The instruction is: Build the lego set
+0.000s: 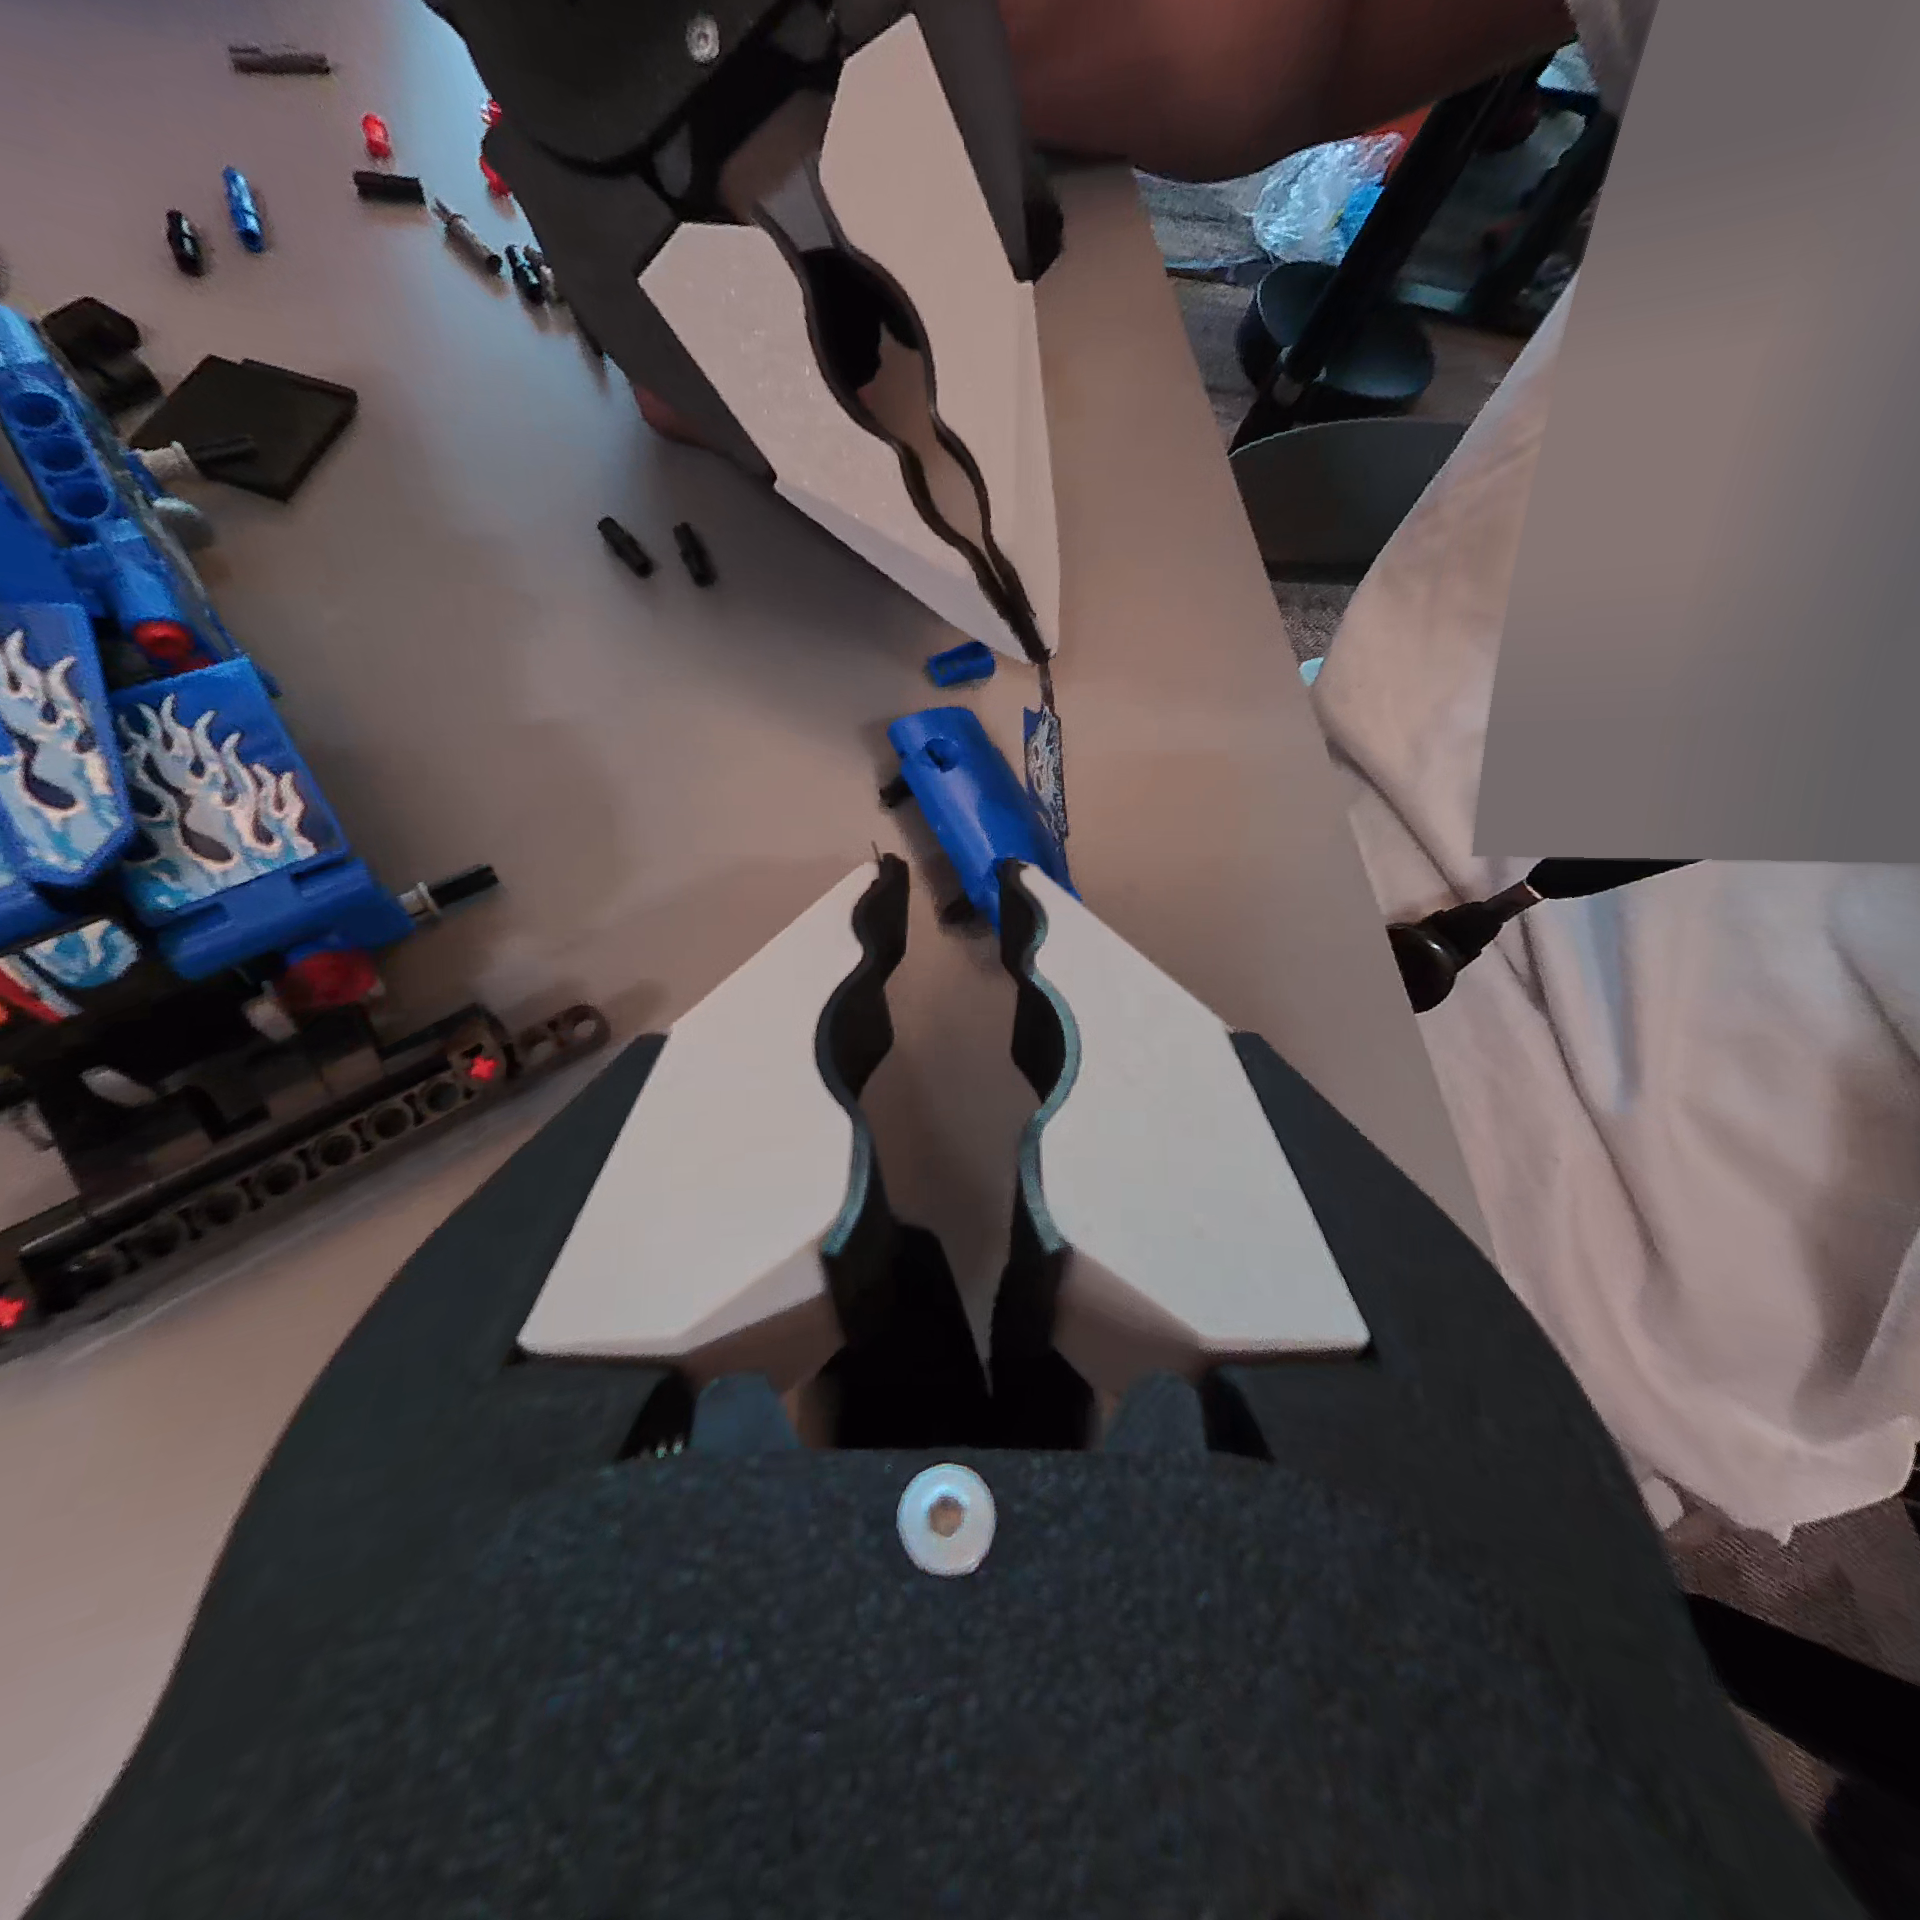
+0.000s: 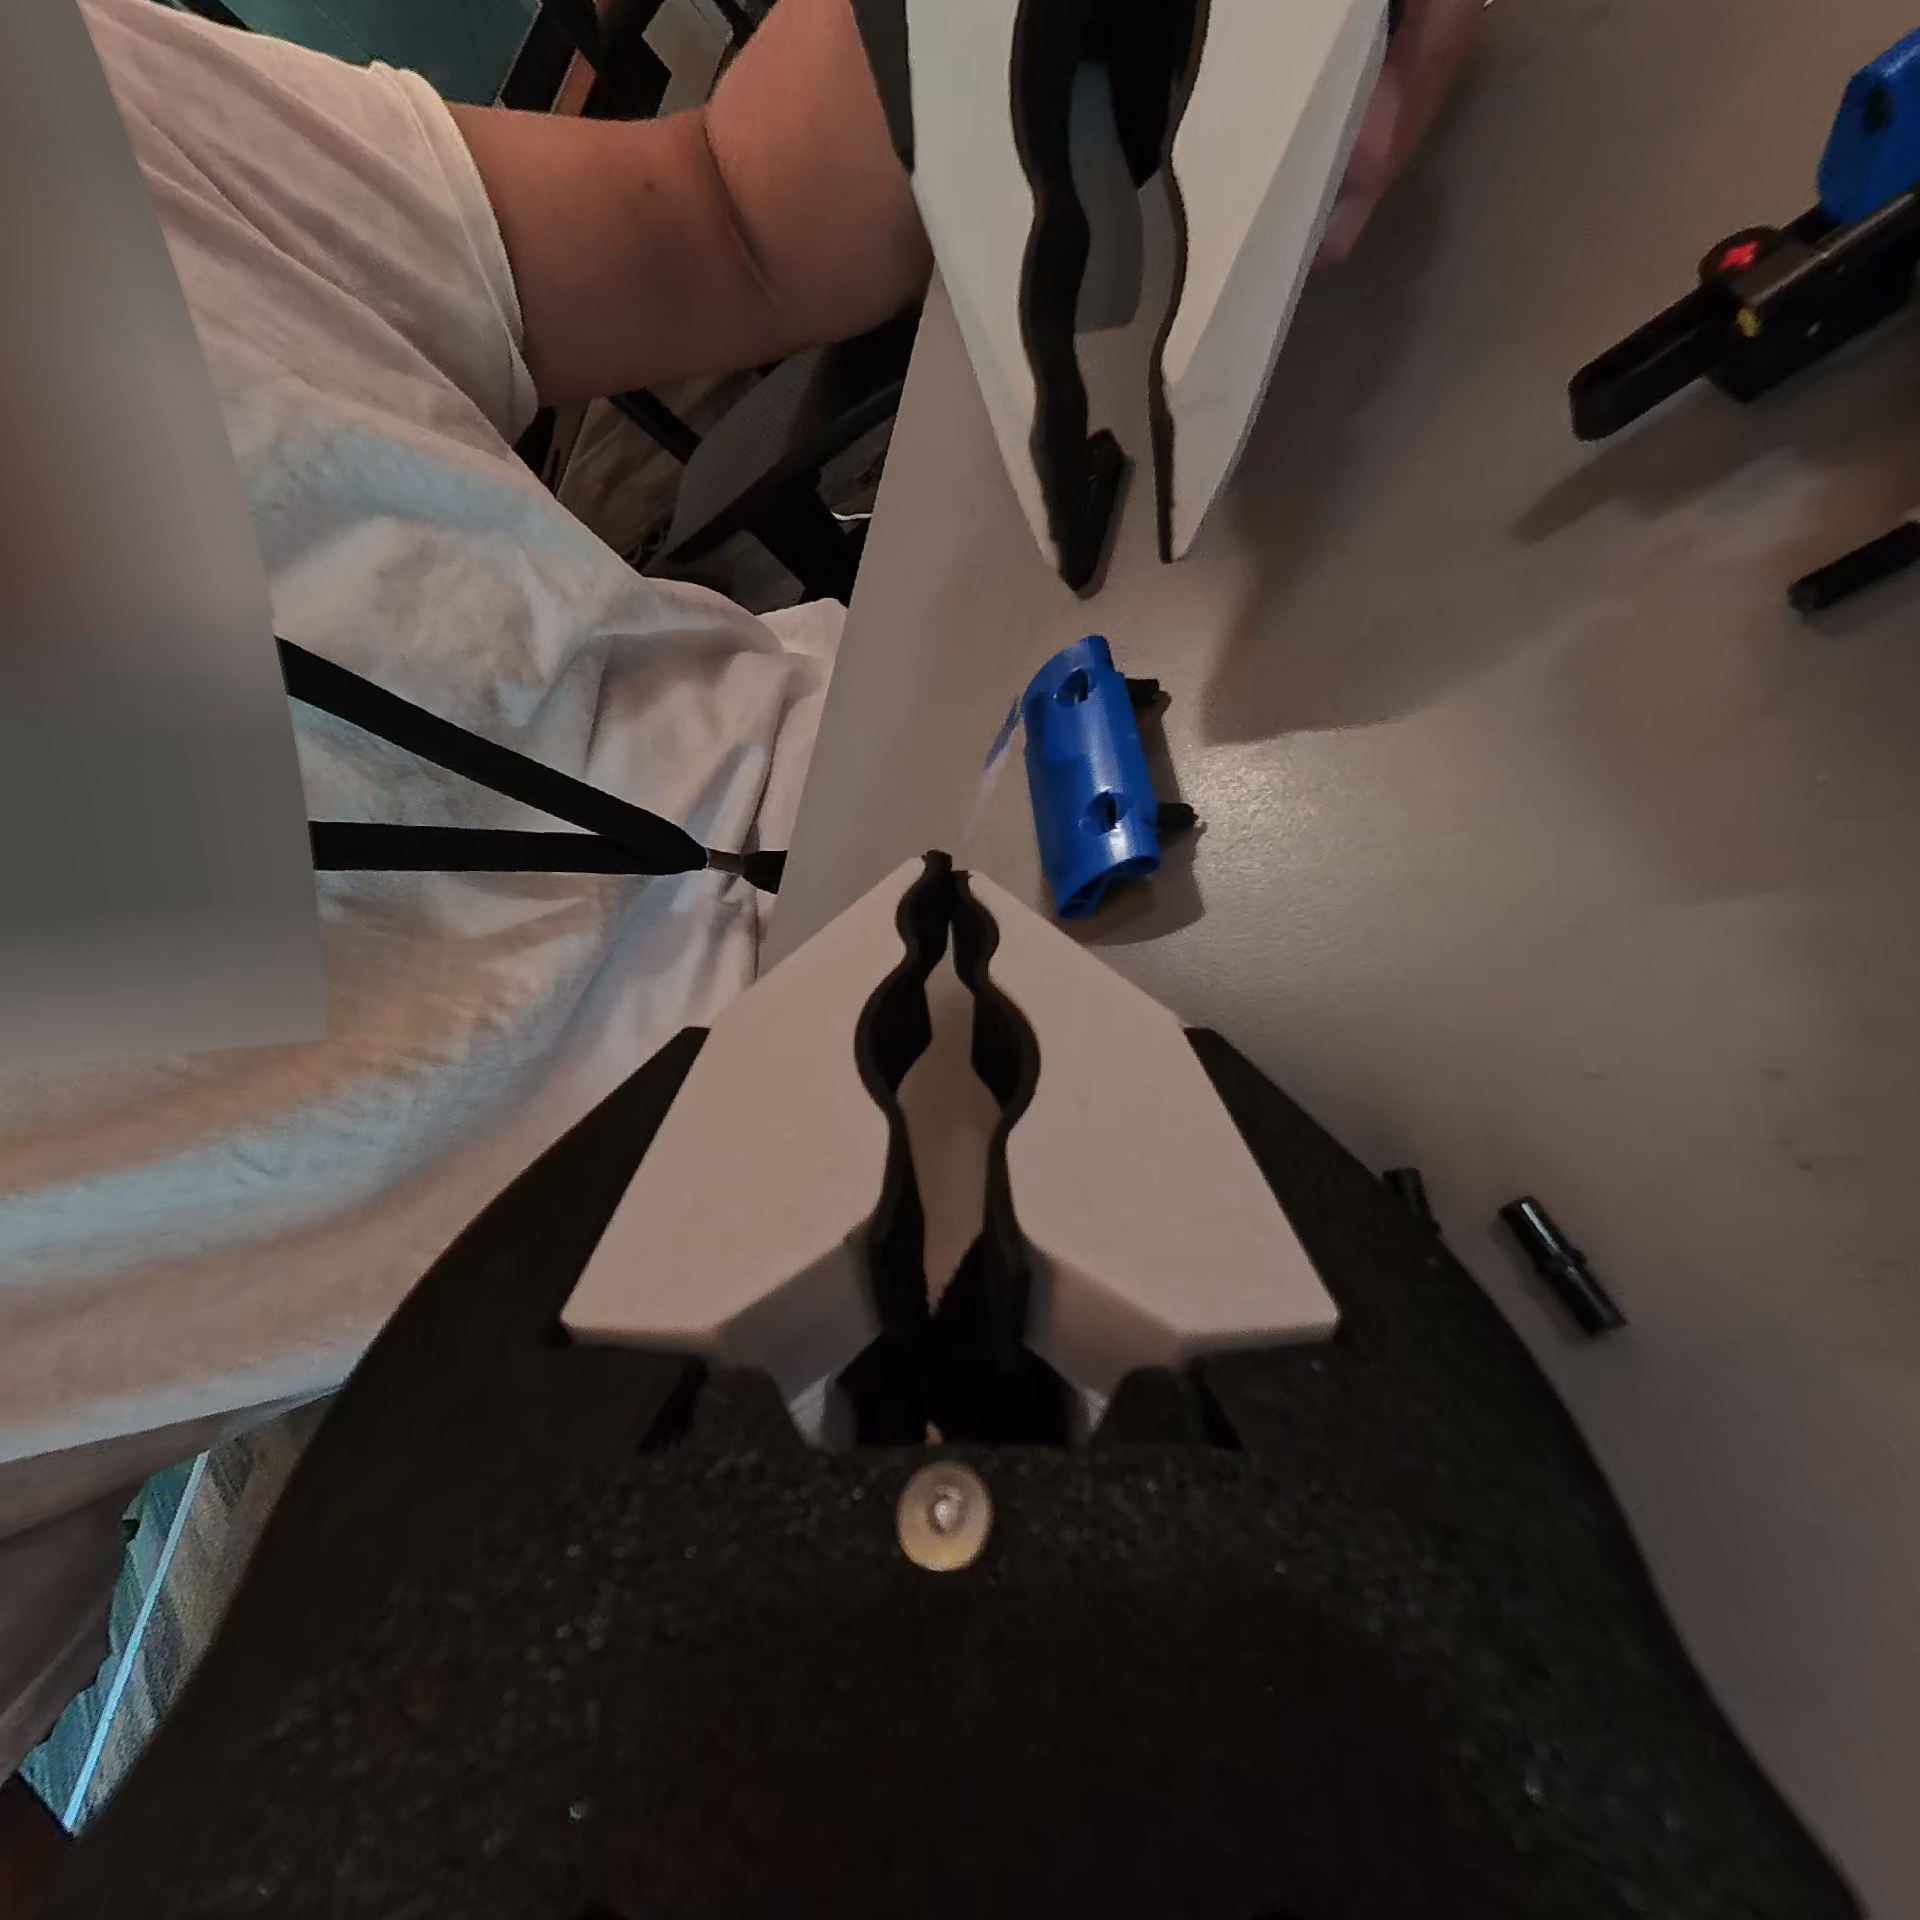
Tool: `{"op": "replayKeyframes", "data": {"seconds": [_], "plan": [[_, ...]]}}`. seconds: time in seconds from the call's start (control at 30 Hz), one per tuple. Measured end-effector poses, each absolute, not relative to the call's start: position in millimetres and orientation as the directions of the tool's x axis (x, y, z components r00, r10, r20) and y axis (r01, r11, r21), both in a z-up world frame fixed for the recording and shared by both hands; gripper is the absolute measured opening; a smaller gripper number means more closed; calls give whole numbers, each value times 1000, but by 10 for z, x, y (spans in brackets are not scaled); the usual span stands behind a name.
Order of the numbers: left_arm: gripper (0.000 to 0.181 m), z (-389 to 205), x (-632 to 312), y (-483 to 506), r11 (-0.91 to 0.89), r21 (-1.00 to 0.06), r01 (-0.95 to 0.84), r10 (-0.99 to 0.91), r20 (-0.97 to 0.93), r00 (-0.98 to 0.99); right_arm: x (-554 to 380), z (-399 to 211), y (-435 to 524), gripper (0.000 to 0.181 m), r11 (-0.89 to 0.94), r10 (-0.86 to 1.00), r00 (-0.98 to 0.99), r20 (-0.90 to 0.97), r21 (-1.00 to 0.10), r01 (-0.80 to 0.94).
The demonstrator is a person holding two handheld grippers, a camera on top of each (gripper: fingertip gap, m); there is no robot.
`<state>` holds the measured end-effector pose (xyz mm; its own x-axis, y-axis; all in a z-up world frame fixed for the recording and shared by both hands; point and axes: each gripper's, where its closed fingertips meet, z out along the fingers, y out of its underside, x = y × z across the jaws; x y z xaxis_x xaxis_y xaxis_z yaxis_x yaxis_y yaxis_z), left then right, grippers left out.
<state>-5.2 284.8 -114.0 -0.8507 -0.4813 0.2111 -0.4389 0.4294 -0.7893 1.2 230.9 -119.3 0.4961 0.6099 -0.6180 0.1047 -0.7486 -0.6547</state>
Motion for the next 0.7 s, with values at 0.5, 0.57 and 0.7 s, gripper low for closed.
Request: {"op": "replayKeyframes", "data": {"seconds": [0.5, 0.57, 0.7], "plan": [[12, -1387, 43, 2804, 534, -735, -417, -513, 111, -851, -49, -1143, 2243, 0, -721, 655, 450, -607, -681, 131], [15, -1242, 59, 2780, 476, -775, -415, -512, 139, -848, -50, -1140, 2240, 0, -715, 661, 450, -600, -686, 136], [16, -1106, -14, 2661, 422, -809, -409, -453, 203, -868, -69, -1131, 2176, 0, -710, 676, 433, -596, -684, 167]]}}
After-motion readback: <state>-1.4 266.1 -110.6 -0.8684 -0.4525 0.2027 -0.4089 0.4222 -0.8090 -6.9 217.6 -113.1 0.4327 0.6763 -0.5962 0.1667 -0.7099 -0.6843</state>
